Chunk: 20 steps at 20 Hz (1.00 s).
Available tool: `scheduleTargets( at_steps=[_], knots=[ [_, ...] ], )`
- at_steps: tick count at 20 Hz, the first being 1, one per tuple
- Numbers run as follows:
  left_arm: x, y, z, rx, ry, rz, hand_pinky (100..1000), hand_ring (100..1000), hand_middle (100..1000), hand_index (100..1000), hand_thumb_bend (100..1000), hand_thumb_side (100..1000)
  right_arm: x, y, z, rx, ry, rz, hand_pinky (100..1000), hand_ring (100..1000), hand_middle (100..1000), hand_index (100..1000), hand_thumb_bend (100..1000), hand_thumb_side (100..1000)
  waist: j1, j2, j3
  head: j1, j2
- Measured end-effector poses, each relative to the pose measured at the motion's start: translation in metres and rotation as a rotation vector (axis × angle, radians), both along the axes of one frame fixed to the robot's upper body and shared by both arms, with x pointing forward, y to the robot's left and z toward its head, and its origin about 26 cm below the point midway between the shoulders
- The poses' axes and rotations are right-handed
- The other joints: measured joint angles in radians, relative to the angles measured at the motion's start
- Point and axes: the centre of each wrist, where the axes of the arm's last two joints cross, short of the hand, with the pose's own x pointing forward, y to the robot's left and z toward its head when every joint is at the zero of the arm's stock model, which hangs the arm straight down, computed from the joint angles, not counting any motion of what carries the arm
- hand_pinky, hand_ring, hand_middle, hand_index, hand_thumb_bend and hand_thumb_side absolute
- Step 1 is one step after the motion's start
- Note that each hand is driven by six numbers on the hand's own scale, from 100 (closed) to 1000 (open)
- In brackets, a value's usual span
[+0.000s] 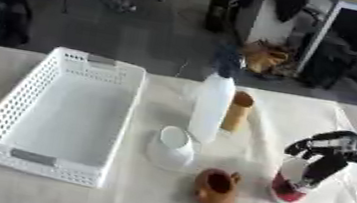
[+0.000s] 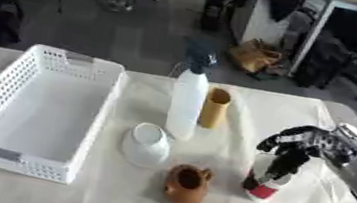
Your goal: Pick up objects on the table and place them in the box.
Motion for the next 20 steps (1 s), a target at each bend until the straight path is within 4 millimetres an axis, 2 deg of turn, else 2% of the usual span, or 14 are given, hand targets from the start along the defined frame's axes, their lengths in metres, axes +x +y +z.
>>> scheduleTargets(
  at_steps=[1, 11, 20],
  knots=[
    [0.0000, 0.0000, 0.0000, 0.000, 0.001, 0.000, 959, 838, 748, 809, 100, 881, 0.0002, -0.0005, -0.0004, 0.002, 0.002, -0.002, 632, 957, 983, 987, 746, 402, 0.000, 0.000, 0.000, 0.000, 0.000],
    [0.0001, -0.0003, -0.0004, -0.005, 0.010, -0.001, 961, 828, 741, 805, 100, 882, 0.0011, -0.0035, -0.0039, 0.023, 0.024, -0.011, 577, 917, 949, 926, 679, 346, 0.001, 0.000, 0.000, -0.001, 0.008],
    [0.0000, 0.0007, -0.0014, -0.008, 0.018, 0.002, 960, 819, 733, 804, 100, 889, 0.0019, -0.0057, -0.0050, 0.025, 0.029, -0.019, 631, 932, 954, 937, 699, 379, 0.002, 0.000, 0.001, -0.006, 0.008]
  ],
)
